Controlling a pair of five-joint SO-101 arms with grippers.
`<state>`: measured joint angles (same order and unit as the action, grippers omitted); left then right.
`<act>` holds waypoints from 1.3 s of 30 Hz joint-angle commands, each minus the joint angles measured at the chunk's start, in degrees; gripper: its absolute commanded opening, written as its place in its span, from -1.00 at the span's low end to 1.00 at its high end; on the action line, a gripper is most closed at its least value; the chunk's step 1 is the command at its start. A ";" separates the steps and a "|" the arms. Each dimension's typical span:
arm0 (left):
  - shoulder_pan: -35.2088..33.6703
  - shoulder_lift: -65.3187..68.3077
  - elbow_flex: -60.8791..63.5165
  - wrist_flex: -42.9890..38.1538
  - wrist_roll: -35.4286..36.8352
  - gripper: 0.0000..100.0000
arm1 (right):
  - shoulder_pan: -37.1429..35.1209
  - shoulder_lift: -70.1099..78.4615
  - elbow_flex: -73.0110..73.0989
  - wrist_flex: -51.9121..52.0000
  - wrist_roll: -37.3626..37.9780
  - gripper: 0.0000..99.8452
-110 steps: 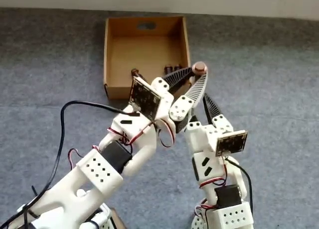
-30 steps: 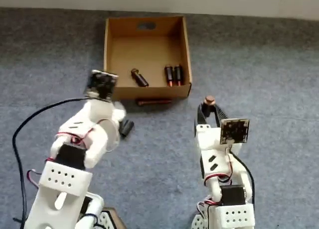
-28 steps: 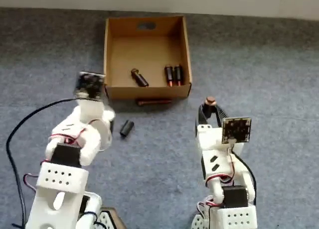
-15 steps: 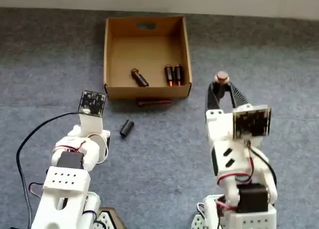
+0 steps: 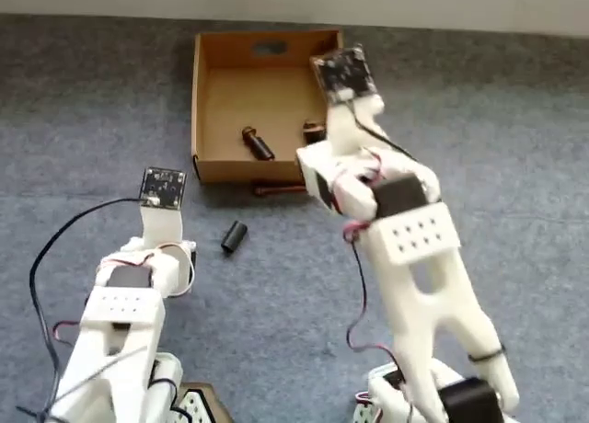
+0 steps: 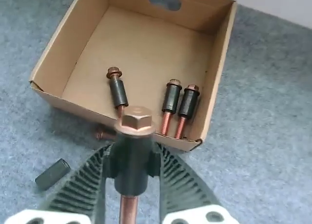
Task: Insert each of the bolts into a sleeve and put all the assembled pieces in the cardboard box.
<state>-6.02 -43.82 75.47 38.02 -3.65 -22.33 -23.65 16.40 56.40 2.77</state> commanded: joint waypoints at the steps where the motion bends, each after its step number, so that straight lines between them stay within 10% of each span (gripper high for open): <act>1: 0.66 10.77 -7.16 -0.97 0.53 -0.98 | -0.92 7.43 -10.95 0.13 -5.27 -0.99; 25: 0.75 18.15 -12.70 1.41 0.70 -0.98 | 1.54 75.56 -74.68 0.66 -6.77 -0.99; 39: 0.75 18.33 -12.79 1.32 0.70 -0.98 | 1.98 84.79 -89.54 11.56 -6.77 -0.99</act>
<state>-6.02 -25.54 64.92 39.25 -3.65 -21.71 62.68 -68.79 66.42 -4.00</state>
